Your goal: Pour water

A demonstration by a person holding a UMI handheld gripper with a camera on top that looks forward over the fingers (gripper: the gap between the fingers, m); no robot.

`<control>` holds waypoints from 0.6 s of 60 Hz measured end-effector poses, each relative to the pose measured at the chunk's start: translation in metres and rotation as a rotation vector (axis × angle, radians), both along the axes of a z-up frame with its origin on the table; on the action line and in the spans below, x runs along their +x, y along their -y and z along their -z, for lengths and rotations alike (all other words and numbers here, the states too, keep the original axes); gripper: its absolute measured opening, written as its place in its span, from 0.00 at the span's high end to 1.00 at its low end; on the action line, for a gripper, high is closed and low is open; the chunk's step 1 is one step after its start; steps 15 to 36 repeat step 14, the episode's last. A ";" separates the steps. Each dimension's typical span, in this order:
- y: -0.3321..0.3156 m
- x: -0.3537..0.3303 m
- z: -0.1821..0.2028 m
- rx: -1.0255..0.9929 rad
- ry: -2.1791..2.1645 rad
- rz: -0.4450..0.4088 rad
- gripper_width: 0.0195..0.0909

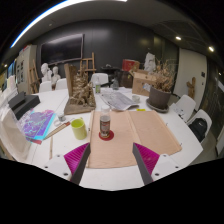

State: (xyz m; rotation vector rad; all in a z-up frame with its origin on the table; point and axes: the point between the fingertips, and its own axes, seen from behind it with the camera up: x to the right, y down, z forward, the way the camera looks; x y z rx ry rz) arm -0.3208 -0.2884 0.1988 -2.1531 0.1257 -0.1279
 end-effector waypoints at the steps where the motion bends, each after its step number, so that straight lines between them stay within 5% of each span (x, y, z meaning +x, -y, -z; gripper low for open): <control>1: 0.000 0.000 0.001 -0.003 0.004 -0.003 0.07; 36: 0.000 0.001 0.008 -0.019 0.026 -0.013 0.06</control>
